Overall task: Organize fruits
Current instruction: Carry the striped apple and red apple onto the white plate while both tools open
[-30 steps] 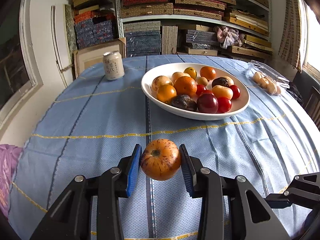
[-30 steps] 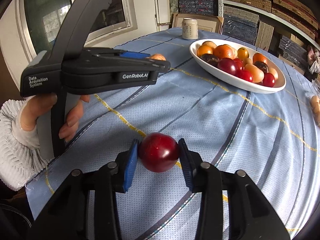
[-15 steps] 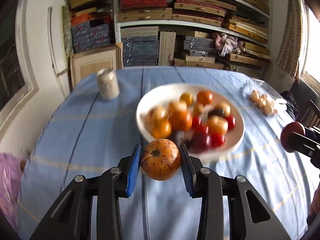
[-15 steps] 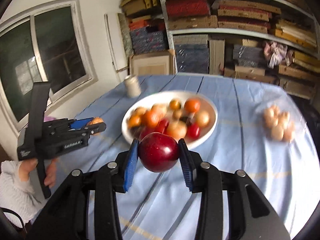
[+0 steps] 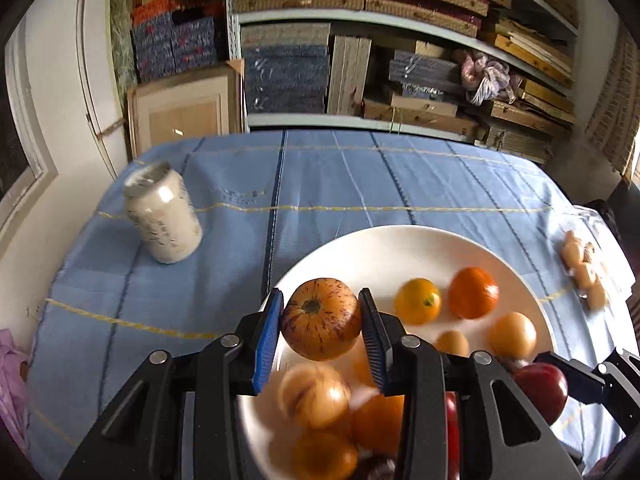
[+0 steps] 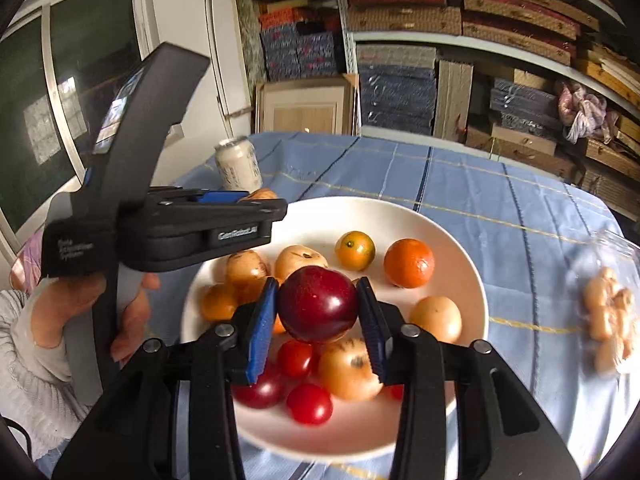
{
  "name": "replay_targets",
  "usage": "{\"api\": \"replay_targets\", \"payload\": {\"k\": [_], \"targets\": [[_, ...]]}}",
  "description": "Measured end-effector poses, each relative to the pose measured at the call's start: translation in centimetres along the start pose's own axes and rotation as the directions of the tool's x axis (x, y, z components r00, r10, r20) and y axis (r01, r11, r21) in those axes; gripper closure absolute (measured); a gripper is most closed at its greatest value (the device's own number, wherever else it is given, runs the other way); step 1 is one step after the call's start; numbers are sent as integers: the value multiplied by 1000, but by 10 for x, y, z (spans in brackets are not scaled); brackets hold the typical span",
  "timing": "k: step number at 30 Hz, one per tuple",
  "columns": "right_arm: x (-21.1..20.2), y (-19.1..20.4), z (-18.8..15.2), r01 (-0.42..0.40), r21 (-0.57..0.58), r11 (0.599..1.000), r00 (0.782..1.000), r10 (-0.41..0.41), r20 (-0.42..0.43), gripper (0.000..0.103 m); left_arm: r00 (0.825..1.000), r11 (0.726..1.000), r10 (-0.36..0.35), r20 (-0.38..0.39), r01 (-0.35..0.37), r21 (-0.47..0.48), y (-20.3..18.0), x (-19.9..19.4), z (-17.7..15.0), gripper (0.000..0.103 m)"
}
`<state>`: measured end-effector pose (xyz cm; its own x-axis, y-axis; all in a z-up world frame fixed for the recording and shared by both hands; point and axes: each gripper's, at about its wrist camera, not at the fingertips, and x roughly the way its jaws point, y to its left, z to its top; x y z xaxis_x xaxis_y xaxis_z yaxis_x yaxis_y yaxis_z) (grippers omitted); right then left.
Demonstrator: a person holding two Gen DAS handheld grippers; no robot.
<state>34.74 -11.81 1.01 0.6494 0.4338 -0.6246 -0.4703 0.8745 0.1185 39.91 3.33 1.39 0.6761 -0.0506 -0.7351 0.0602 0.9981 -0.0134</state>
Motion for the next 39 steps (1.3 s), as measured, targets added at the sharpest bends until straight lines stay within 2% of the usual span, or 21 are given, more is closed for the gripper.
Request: {"api": "replay_targets", "payload": {"k": [8,14,20,26,27,28,29,30,32,35,37,39], "targets": [[43,-5,-6,-3,-11,1000,998,2,-58,64,999,1000,-29,-44,29,-8,6,29,-3,64],[46,-7,-8,-8,2,1000,999,9,-52,62,999,1000,-11,-37,11,11,2,31,-6,62],[22,-5,-5,-9,13,1000,1000,9,-27,62,1000,1000,5,-15,-4,22,0,8,-5,62],[-32,7,5,-22,11,1000,998,21,51,62,999,999,18,39,-19,34,-6,-46,-11,60],[-44,11,5,-27,12,1000,997,26,68,61,999,999,15,47,-17,32,-7,-55,-14,57],[-57,14,3,-32,12,999,996,31,84,59,998,1000,12,57,-13,27,-8,-66,-19,53],[-67,17,1,-35,13,999,995,34,96,54,998,1000,14,68,-15,20,-9,-76,-25,44],[-77,19,-3,-36,14,999,993,35,109,50,996,1000,20,83,-21,15,-11,-88,-34,39],[-100,25,-15,-37,21,999,989,34,142,34,995,999,20,102,-23,25,-15,-105,-49,38],[-125,30,-35,-47,39,998,984,40,174,16,993,1000,9,117,-11,22,-20,-126,-72,32],[-141,33,-53,-34,57,998,979,22,203,9,990,1000,5,138,-7,15,-22,-141,-92,30],[-153,34,-70,-22,76,997,974,5,228,7,987,1000,6,161,-8,9,-25,-152,-110,27]]}}
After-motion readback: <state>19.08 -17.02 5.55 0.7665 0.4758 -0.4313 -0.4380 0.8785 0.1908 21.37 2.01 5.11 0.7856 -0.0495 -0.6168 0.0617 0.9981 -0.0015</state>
